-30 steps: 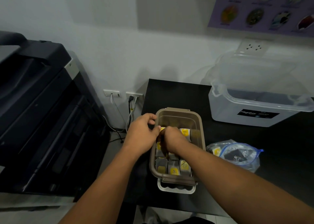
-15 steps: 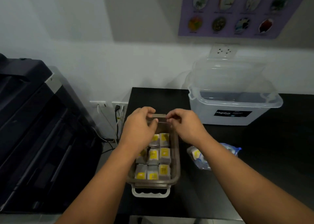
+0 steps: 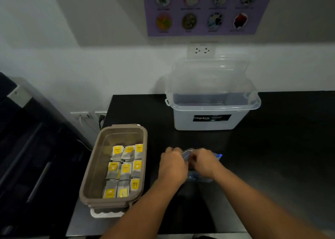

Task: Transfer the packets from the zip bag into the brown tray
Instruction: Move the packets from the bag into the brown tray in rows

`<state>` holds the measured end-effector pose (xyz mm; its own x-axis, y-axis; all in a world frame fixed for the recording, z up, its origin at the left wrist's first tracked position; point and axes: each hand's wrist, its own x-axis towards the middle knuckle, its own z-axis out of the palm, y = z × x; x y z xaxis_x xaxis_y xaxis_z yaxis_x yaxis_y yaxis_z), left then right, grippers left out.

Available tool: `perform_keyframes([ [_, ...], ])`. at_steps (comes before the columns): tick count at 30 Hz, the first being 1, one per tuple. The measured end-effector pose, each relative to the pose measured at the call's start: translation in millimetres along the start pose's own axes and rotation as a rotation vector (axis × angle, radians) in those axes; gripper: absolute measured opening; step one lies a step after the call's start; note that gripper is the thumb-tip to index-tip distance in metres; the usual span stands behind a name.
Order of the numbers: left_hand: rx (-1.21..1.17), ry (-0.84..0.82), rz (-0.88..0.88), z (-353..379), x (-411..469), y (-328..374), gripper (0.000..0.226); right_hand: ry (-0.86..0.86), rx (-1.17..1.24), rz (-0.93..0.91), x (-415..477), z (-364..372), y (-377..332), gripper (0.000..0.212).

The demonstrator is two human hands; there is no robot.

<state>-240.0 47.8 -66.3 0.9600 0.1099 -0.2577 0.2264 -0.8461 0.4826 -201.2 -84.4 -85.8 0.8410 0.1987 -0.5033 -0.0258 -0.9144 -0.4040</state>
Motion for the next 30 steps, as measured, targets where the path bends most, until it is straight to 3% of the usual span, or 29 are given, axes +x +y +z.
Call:
perform_keyframes([
  [3,0.077,-0.005,-0.058,24,9,-12,0.038,-0.092,-0.076,0.005,14,9,-2,0.024],
  [6,0.093,0.028,-0.068,37,10,-18,0.023,-0.203,-0.145,0.073,26,14,0,0.037],
  [11,0.092,0.068,-0.115,40,14,-24,0.016,0.005,-0.081,-0.117,17,34,21,0.026],
  [14,-0.061,0.070,-0.181,41,15,-24,0.011,0.031,-0.060,-0.146,21,37,19,0.027],
  [18,-0.247,0.092,-0.225,41,14,-23,0.015,-0.094,-0.041,-0.023,32,31,10,0.031],
  [22,-0.309,0.103,-0.195,39,12,-23,0.016,0.003,0.010,-0.037,26,38,11,0.025],
  [26,-0.347,0.091,-0.175,39,12,-24,0.013,0.009,0.069,0.162,30,33,4,0.025],
  [30,-0.363,0.078,-0.174,39,12,-24,0.012,0.049,0.166,0.218,34,40,3,0.019],
])
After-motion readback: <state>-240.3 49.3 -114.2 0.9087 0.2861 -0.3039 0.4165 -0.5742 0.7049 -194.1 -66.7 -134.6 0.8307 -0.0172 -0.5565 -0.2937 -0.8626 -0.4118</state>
